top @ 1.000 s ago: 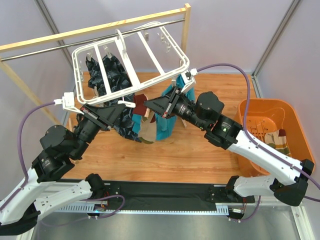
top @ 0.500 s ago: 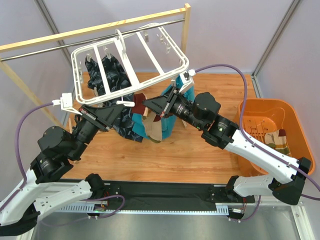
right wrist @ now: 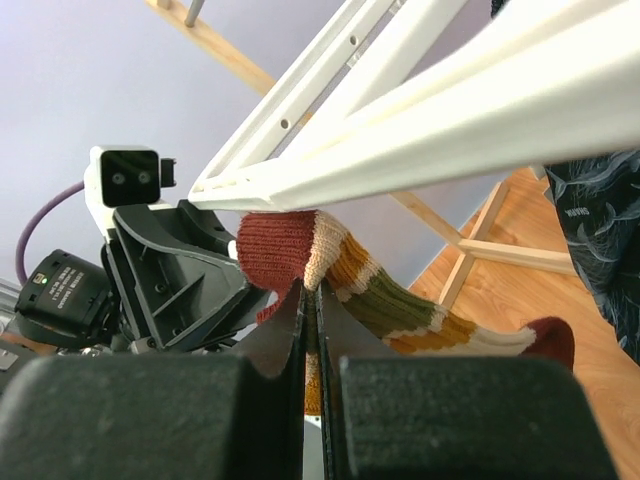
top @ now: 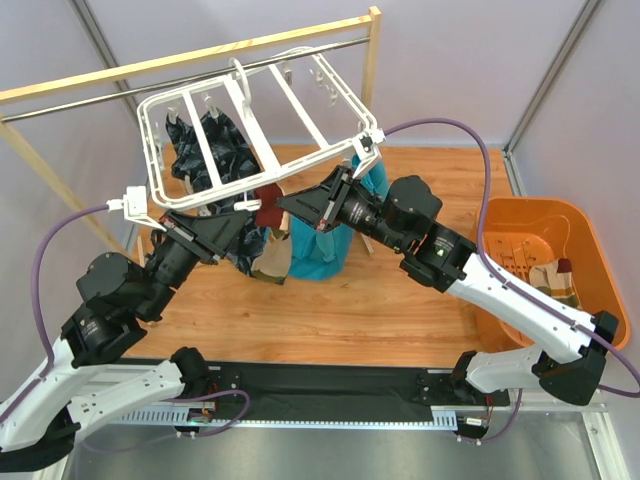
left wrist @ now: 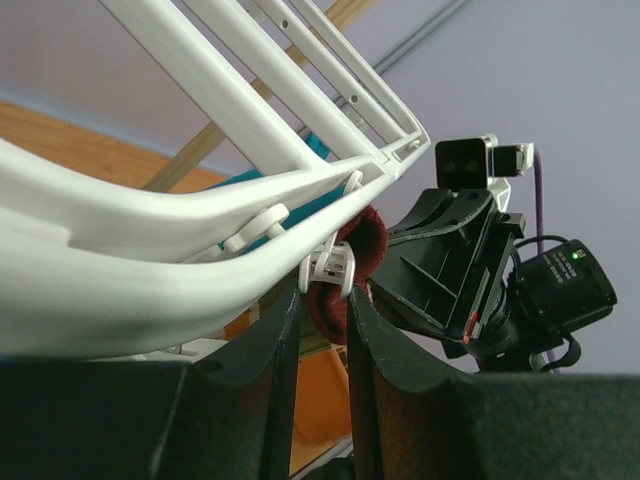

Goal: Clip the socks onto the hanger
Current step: Clamp the sock onto the hanger.

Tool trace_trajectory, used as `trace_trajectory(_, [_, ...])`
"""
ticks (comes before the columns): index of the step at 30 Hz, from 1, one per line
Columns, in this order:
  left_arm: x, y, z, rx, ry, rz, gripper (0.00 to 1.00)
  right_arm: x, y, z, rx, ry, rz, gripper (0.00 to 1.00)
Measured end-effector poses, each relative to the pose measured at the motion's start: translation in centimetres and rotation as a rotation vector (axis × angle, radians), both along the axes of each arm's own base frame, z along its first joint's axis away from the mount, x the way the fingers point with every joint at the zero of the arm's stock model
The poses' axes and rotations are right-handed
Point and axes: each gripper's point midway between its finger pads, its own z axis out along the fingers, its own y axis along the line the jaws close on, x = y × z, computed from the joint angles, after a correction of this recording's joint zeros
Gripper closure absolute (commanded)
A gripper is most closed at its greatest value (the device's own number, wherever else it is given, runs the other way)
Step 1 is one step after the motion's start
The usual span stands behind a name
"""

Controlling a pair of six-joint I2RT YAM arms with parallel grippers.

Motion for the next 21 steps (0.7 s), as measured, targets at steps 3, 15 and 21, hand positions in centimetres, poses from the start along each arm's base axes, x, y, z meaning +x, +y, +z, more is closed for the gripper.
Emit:
trace_trajectory(3, [0.02, -0.05, -0.16, 0.001, 0.003, -0.001, 1.00, -0.27, 0.04, 0.52, 0.005, -0.011, 0.015, 1.00])
trace_trajectory(15, [-0.14, 0.04, -0.46, -0.007, 0.010, -0.005, 1.00, -0.54, 0.59, 0.32, -0.010, -0.014, 0.046, 1.00])
trace_trajectory(21, [-0.40, 0.48, -0.57, -0.023, 0.012, -0.002, 0.68, -0.52, 0.63, 0.26, -0.012, -0.014, 0.046, 1.00])
